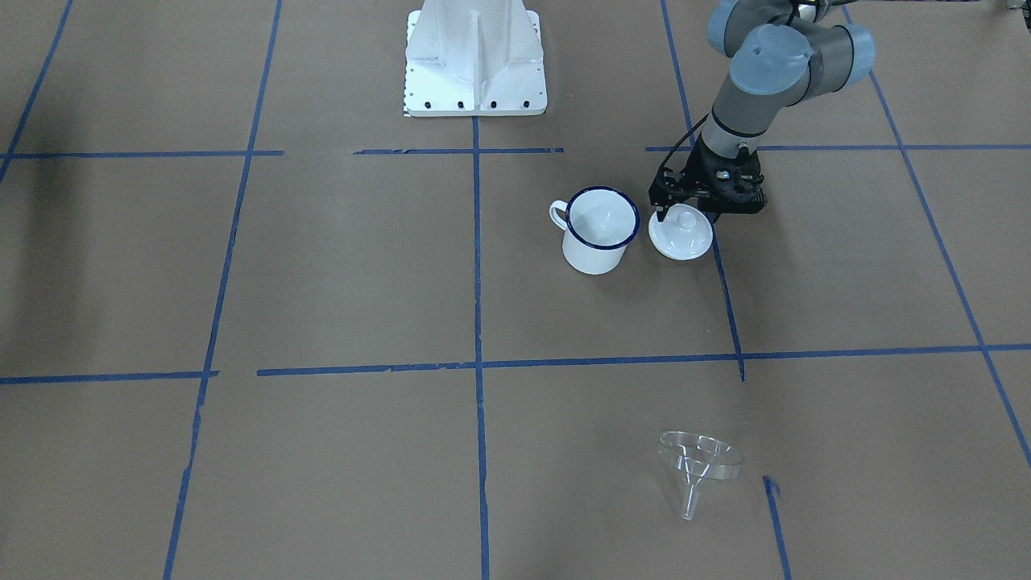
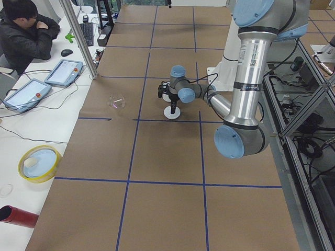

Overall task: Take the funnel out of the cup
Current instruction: 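Close the left gripper on the white funnel's stem, then lift the white funnel and carry it over the white mug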

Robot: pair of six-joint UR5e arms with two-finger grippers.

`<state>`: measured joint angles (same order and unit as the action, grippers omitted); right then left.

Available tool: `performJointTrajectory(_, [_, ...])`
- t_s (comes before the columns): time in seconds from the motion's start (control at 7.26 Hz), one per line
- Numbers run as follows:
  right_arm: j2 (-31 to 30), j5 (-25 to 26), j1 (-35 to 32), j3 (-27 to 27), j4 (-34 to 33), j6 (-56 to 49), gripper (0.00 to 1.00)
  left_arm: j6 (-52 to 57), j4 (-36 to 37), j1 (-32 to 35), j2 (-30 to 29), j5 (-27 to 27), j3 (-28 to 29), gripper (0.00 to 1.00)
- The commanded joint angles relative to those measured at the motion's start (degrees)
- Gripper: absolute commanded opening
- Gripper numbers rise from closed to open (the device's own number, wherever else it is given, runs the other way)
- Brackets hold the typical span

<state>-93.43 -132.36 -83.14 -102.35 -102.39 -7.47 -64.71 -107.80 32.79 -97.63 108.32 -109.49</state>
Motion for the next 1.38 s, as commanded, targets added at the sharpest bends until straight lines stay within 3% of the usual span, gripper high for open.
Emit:
performJointTrajectory(0.0, [0.0, 0.0, 0.0, -0.04, 0.0, 0.0, 1.0, -0.07, 0.13, 0.08, -0.01, -0.04, -0.11, 0.44])
performJointTrajectory(0.14, [0.0, 0.0, 0.0, -0.04, 0.0, 0.0, 1.0, -0.07, 0.22, 0.26, 0.07, -0.04, -0.28, 0.29])
performJointTrajectory(0.41, [0.0, 0.0, 0.0, 0.05, 0.0, 0.0, 1.0, -0.07, 0.57, 0.79, 0.16, -0.04, -0.72, 0.27])
performJointTrajectory(0.69, [0.0, 0.0, 0.0, -0.04, 0.0, 0.0, 1.0, -0.07, 0.74, 1.83, 0.25, -0.04, -1.51, 0.0])
performJointTrajectory(0.96, [0.0, 0.0, 0.0, -0.04, 0.0, 0.0, 1.0, 0.02, 5.98, 5.07, 1.65, 0.13, -8.5, 0.0])
performJointTrajectory(1.24, [0.09, 0.0, 0.0, -0.04, 0.0, 0.0, 1.0, -0.16, 15.91, 5.8, -1.4, 0.31, -15.02, 0.0])
